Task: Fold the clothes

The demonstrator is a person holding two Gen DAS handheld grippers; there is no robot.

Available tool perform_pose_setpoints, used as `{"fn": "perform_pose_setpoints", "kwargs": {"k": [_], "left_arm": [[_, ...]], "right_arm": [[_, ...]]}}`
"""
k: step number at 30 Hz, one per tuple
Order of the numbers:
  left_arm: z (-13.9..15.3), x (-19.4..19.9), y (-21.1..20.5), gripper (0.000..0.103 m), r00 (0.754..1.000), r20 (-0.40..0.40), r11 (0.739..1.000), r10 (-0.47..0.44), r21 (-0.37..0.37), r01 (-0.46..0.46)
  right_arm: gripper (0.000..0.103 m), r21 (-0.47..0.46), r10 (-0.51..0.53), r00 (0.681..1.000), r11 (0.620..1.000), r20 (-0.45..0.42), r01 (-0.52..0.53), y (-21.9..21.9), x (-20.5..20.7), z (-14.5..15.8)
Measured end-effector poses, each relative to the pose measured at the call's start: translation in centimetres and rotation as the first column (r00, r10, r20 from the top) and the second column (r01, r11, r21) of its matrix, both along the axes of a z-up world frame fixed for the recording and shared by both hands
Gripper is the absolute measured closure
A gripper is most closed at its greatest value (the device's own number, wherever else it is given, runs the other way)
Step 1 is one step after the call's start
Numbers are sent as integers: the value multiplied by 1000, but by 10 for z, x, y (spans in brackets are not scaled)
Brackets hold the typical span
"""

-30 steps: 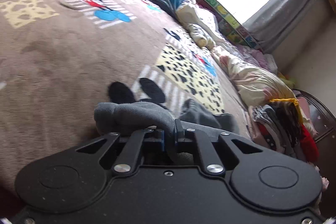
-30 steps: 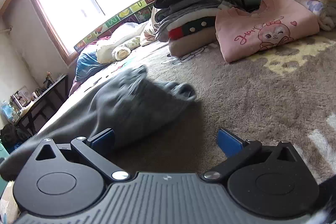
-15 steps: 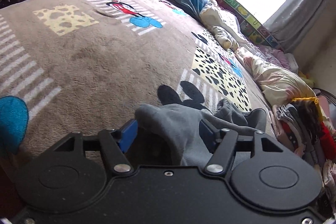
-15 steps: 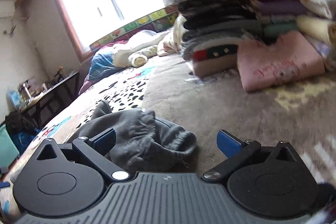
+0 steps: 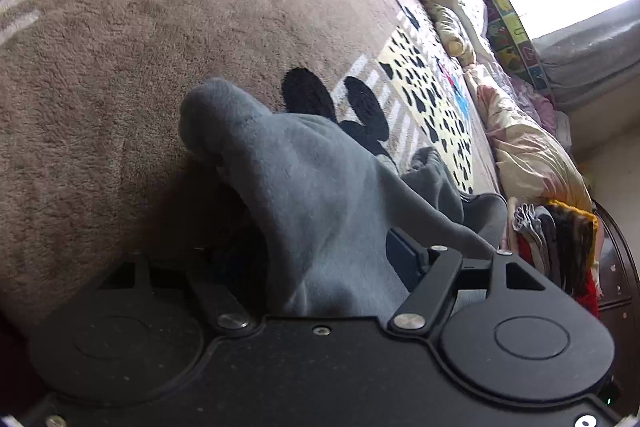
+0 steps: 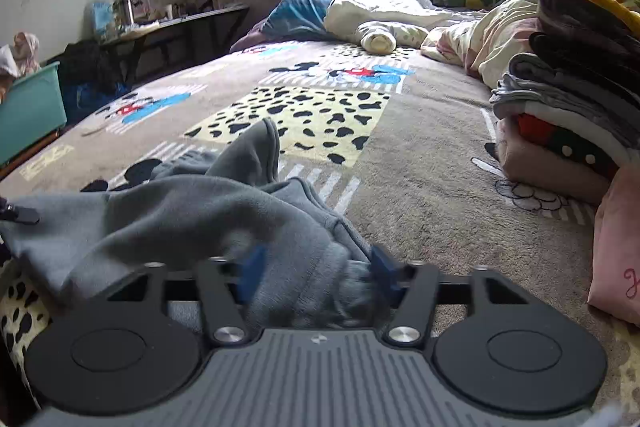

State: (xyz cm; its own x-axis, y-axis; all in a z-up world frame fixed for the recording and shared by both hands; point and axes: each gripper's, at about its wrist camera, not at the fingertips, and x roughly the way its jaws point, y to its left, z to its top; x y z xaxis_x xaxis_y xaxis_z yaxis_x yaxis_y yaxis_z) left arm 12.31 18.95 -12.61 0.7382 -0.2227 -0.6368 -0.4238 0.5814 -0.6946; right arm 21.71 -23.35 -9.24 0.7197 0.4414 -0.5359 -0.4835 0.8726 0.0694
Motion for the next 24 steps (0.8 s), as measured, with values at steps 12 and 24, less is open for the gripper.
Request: {"fn": "perform_pose_setpoints", "kwargs": {"k": [12, 24], "left_arm": [[3, 43, 22, 92, 965, -95, 960, 246, -112, -256], [100, 23, 34, 6, 849, 469, 966, -241, 202, 163]], "right_arm": [[95, -168, 313, 948, 939, 59, -300, 27, -130, -14], [95, -192, 319, 941, 922, -110, -335, 20, -172, -20]]}}
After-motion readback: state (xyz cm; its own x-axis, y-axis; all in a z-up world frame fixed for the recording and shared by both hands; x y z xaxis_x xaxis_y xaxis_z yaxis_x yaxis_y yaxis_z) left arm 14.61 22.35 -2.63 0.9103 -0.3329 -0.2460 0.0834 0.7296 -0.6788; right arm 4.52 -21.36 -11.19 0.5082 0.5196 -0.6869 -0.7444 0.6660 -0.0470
